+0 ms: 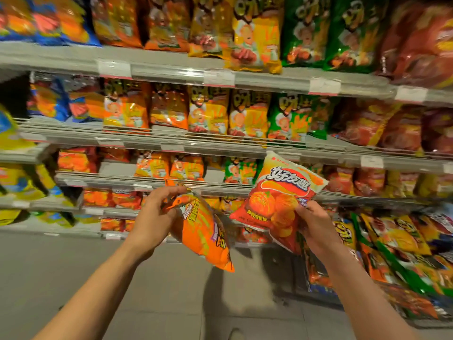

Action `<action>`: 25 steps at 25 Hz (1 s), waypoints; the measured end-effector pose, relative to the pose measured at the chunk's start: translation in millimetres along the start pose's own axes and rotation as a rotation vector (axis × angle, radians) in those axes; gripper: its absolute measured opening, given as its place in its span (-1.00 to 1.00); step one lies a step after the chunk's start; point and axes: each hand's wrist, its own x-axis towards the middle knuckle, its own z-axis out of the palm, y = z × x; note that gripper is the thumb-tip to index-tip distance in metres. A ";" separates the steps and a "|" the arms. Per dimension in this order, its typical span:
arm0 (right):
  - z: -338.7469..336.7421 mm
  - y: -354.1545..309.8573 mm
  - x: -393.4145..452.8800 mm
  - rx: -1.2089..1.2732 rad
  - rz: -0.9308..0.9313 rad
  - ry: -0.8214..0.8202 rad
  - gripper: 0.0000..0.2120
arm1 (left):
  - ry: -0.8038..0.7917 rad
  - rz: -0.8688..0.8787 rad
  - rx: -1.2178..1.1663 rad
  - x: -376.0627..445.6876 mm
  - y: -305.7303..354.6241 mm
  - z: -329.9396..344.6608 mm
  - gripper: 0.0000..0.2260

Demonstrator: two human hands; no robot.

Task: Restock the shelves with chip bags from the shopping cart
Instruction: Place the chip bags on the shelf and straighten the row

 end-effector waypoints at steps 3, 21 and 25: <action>35.6 11.7 15.5 -0.029 0.014 -0.075 -0.95 | 0.031 -0.072 0.003 6.3 -20.5 -23.1 -0.44; 398.0 108.9 144.6 -0.428 0.261 -0.587 -0.92 | 0.461 -0.486 -0.181 62.4 -146.0 -236.3 -0.54; 507.8 131.7 160.9 -0.405 0.246 -0.464 -0.76 | 0.498 -0.612 -0.564 73.0 -203.9 -307.8 -0.60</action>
